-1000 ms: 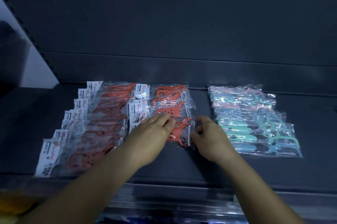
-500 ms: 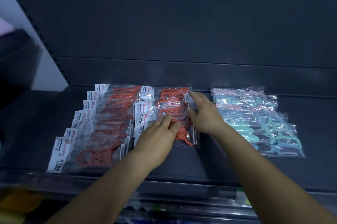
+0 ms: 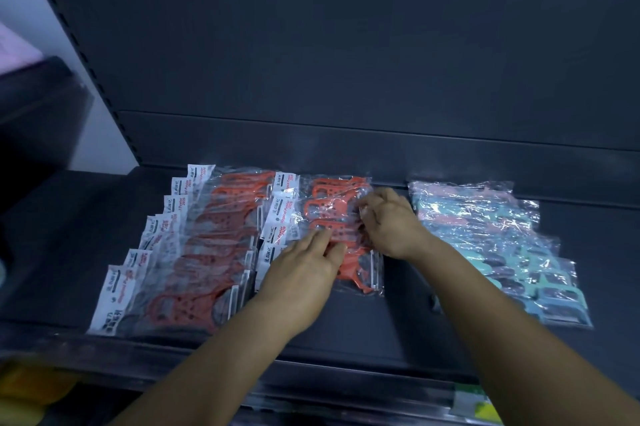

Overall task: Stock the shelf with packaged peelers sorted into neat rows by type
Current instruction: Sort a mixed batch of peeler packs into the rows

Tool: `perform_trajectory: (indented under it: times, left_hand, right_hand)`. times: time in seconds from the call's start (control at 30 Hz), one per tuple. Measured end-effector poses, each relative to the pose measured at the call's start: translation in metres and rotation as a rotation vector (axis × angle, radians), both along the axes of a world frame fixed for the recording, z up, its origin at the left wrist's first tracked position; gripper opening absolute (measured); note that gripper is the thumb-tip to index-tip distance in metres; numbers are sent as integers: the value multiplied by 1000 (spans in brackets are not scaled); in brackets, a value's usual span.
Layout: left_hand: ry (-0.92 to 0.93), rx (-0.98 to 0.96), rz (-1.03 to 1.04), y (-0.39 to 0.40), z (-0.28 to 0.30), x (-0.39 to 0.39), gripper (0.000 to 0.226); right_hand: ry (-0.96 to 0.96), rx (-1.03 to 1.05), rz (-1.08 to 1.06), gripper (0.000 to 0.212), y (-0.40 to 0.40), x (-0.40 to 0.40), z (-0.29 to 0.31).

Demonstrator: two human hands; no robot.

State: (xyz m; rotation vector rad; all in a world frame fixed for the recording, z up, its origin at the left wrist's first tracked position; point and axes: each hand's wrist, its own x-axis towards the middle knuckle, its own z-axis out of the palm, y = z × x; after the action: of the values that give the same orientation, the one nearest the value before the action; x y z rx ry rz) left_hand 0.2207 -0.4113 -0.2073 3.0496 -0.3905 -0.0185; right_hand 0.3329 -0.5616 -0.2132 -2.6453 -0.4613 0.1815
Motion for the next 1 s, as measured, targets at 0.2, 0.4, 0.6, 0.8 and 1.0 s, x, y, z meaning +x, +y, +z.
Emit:
perform_trajectory:
  times: [0.2,0.4,0.6,0.8,1.0]
  left_hand:
    - [-6,-9,2,0,-2,3,64]
    - [-4,-33,16,1,-3,6,65]
    - [25,-49,-22,4,-3,7,69]
    - [21,-93,-59,5,0,4,59]
    - [61,-83,-17,5,2,2,60]
  right_hand:
    - [62,-138,93,52,5,25,-1]
    - [24,-140,37,47,-2,20,-2]
    - [33,-2,25,49,-3,11,0]
    - [2,131,-44,45,-7,-34,6]
    - [66,222,-120,31,-10,-60,1]
